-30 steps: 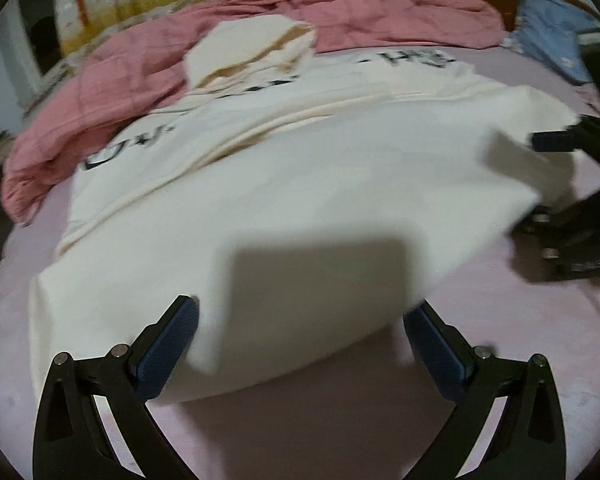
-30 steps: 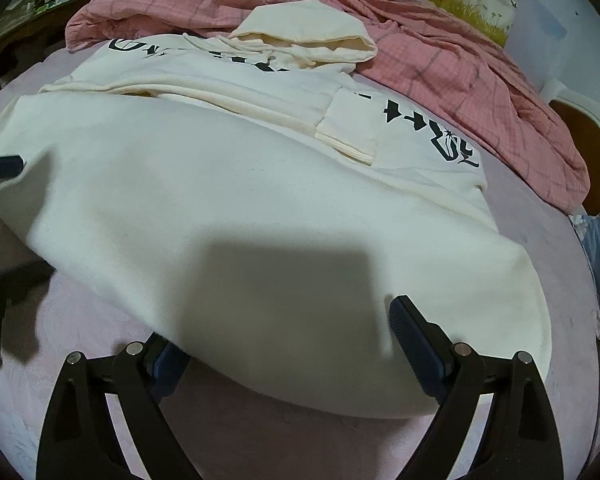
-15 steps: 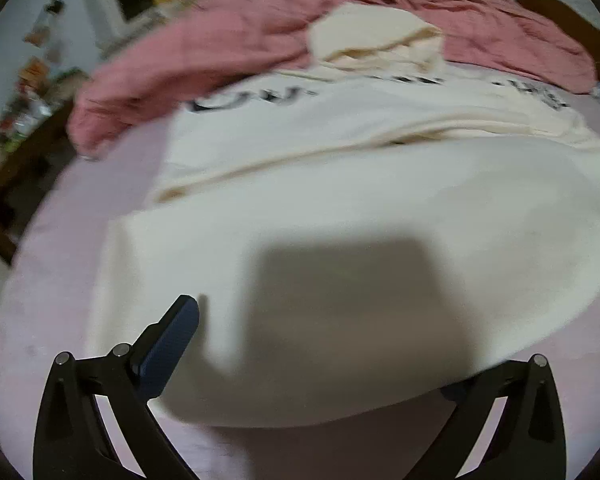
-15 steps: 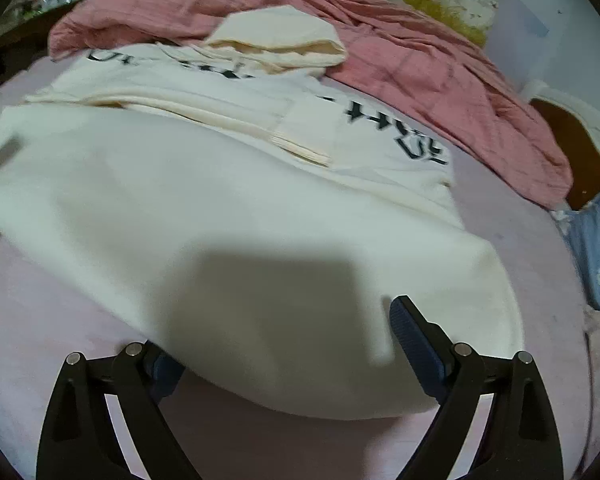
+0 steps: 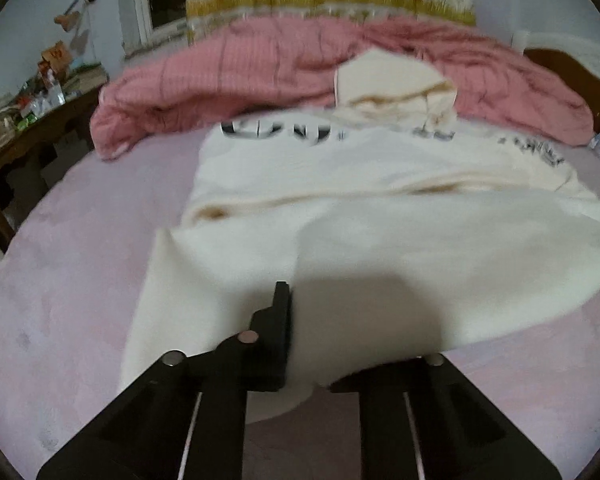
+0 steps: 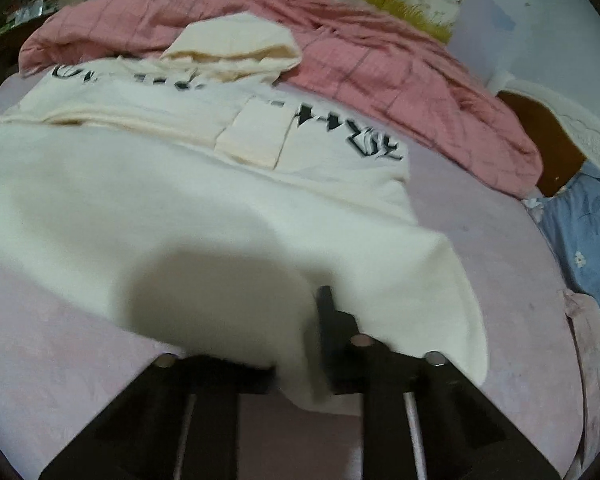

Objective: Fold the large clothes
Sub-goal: 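Press the folded hoodie edge down with both tools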

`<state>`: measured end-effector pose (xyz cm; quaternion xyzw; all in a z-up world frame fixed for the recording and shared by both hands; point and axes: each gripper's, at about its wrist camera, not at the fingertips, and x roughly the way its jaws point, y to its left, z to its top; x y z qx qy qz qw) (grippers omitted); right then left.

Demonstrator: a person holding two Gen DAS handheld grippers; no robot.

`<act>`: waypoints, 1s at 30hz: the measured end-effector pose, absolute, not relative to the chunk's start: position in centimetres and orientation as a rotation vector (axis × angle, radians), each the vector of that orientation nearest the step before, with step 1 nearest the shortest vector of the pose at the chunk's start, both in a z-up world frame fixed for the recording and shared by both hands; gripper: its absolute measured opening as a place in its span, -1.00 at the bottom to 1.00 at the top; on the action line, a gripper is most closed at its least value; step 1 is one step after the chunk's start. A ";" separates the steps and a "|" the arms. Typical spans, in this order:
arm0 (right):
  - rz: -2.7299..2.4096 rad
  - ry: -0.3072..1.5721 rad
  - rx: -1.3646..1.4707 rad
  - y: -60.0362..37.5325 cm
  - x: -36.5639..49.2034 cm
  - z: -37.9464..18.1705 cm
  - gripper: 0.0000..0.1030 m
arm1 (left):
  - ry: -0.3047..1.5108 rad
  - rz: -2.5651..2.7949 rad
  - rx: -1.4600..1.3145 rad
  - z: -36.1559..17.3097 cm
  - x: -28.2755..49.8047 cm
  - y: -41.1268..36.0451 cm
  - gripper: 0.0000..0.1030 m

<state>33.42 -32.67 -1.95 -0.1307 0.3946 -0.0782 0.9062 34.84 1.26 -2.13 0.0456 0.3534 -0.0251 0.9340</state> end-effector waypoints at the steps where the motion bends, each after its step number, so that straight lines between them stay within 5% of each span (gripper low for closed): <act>1: -0.145 0.798 -0.243 -32.8 33.1 -1.5 -0.76 | 0.716 -0.047 0.084 -1.9 34.5 1.4 -0.79; 15: -0.043 0.782 -0.310 -29.5 20.9 2.4 -0.79 | 0.717 -0.079 0.133 1.3 23.0 4.5 -0.80; 24: 0.030 0.702 -0.059 -30.8 10.2 1.1 -0.76 | 0.650 -0.123 0.068 0.5 13.1 7.5 -0.77; 26: 0.038 0.695 0.040 -32.2 9.9 0.7 -0.66 | 0.669 -0.105 0.049 0.0 13.7 7.8 -0.52; 28: 0.045 0.708 0.144 -33.8 9.9 0.0 -0.58 | 0.669 -0.035 0.054 -0.4 14.2 8.1 0.20; 30: 0.057 0.718 0.168 -34.5 9.9 -0.7 -0.40 | 0.654 -0.023 0.045 -0.5 14.6 8.6 0.21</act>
